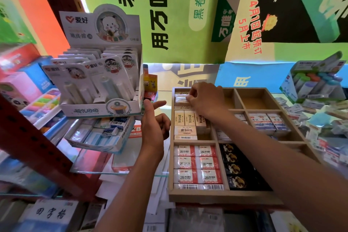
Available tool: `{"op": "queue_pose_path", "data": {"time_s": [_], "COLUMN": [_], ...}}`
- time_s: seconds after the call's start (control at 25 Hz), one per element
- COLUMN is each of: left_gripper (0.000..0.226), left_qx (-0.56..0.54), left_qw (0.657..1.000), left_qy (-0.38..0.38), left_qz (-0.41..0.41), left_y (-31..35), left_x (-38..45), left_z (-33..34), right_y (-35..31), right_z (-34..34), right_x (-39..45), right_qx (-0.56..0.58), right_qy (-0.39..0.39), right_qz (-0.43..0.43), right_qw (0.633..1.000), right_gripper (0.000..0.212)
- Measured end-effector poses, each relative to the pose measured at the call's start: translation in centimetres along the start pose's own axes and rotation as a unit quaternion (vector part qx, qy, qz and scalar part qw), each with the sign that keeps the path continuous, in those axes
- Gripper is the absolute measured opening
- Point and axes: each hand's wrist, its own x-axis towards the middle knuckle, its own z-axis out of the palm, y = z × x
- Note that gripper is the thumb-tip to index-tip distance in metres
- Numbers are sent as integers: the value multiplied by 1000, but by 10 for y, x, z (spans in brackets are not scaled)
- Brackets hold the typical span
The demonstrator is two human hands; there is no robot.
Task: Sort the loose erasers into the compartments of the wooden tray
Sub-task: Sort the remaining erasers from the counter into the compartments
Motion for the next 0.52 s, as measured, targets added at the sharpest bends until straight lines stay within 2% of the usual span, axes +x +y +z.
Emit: {"op": "queue_pose_path", "data": {"time_s": [0.08,0.16,0.36,0.52], "left_gripper": [58,58,57,54], "left_qx": [7,10,16,47], "left_qw": [1000,1000,1000,999], "left_qy": [0,-2,5,3], "left_qz": [3,4,6,-11], "left_y": [0,-1,-7,-4], "left_x": [-1,0,4,-2], "left_z": [1,1,0,3], "right_y": [-3,-1,35,96], "right_z": [-4,-11,-41,-80], "right_x": [3,1,-37,-87], "right_qx": [9,14,71,145], "right_qy": [-38,-46,47,74], "right_qz": [-2,-9,-21,20], "right_qw": [999,999,996,986], "right_gripper": [9,11,20,15]}}
